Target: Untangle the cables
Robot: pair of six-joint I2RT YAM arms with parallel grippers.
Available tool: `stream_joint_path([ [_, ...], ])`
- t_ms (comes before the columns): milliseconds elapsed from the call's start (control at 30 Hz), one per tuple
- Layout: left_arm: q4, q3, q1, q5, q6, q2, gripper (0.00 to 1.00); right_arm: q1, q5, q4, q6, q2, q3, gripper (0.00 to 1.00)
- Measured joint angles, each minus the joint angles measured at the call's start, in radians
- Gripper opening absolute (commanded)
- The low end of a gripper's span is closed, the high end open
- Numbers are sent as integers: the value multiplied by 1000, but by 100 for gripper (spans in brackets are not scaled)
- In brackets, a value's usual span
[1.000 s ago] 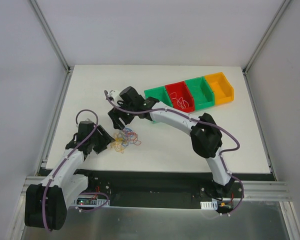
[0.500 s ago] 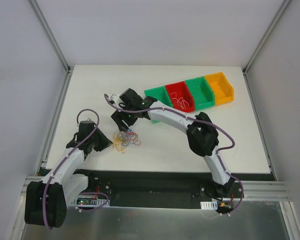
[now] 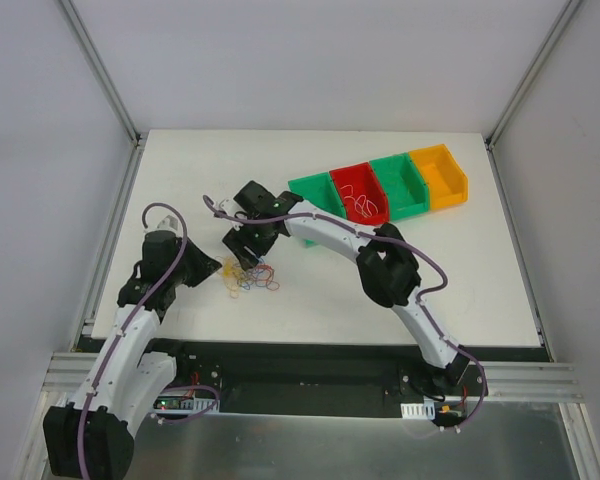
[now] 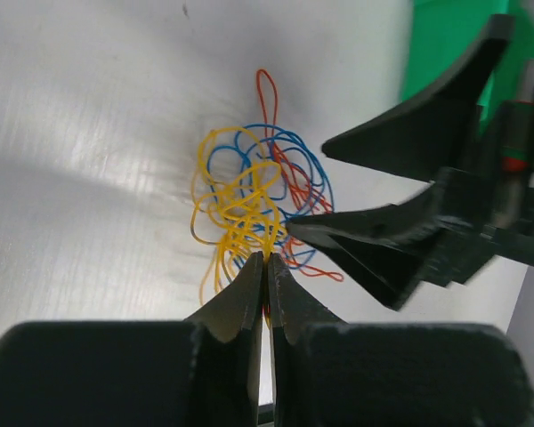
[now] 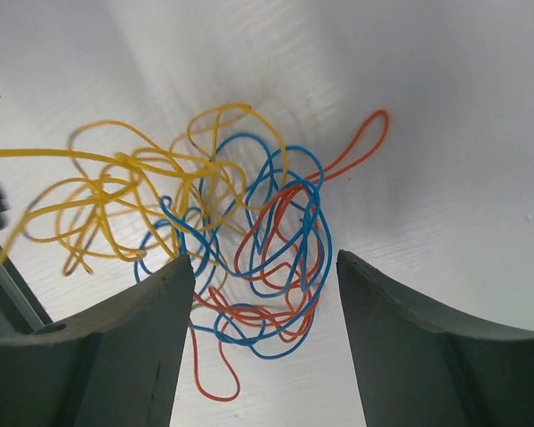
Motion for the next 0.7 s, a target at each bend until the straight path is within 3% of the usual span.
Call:
stream_joint_path([
  [200, -84, 122, 0, 14, 30, -37, 0, 4, -15, -49, -2, 55, 60, 55],
  [400, -192, 365, 0, 6, 85, -71, 0, 10, 5, -71, 2, 120, 150, 46],
  [700, -262, 774, 0, -80, 184, -145, 0, 11, 51, -68, 24, 126, 152, 44],
])
